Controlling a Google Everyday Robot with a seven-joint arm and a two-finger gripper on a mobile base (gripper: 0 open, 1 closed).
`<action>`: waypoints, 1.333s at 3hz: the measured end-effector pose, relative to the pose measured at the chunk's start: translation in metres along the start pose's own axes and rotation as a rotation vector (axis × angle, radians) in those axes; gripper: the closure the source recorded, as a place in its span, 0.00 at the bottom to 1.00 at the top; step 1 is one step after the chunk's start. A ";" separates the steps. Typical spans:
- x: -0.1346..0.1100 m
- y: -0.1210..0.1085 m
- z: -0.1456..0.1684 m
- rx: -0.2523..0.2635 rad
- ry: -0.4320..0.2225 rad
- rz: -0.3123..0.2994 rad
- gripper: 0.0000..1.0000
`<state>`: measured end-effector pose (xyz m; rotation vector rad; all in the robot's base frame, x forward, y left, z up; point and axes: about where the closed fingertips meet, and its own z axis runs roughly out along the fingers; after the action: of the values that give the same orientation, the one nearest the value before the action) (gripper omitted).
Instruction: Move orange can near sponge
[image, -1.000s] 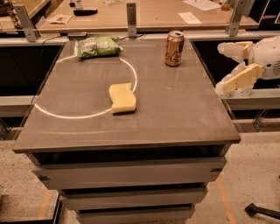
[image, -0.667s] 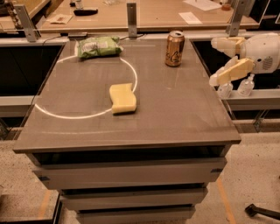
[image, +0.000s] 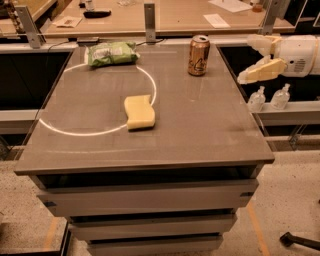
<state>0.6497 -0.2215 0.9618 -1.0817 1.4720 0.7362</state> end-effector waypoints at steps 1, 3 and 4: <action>0.013 -0.029 0.008 0.074 0.003 0.015 0.00; 0.041 -0.067 0.040 0.219 0.122 -0.001 0.00; 0.048 -0.077 0.051 0.302 0.147 0.019 0.00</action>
Offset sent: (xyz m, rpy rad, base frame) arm 0.0862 -0.0111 -0.0488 -0.1047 0.0025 -0.2599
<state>0.7423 -0.2167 0.9145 -0.9048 1.6595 0.4356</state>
